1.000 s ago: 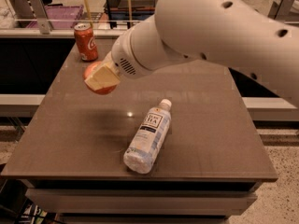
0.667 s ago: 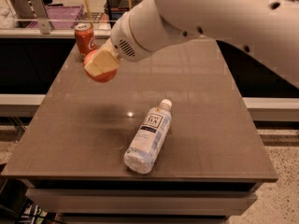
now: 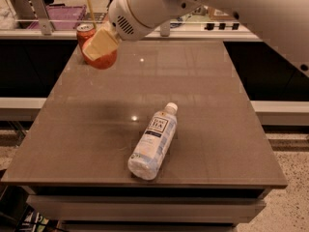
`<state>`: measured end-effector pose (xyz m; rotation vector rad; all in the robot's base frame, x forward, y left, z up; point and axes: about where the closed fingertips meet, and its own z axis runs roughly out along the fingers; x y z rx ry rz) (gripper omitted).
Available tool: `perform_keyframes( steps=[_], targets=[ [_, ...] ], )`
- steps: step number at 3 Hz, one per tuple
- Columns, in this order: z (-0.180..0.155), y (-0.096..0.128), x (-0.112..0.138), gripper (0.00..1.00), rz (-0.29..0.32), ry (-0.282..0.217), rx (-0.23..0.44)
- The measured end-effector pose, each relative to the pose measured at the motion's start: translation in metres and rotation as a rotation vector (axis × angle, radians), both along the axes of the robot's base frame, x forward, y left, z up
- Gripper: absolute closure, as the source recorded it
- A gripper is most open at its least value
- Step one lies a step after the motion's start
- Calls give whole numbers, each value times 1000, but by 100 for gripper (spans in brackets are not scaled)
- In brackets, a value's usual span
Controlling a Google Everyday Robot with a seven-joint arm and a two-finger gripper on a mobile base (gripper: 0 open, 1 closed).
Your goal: Move apple near coke can
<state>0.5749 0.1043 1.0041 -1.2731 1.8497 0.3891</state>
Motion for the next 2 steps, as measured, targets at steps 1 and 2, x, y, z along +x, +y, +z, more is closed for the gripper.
perform_keyframes(
  steps=[1,2],
  targets=[
    [4,4,13,100,2,-1,-4],
    [-7,0,34,100,-34,-1,16]
  ],
)
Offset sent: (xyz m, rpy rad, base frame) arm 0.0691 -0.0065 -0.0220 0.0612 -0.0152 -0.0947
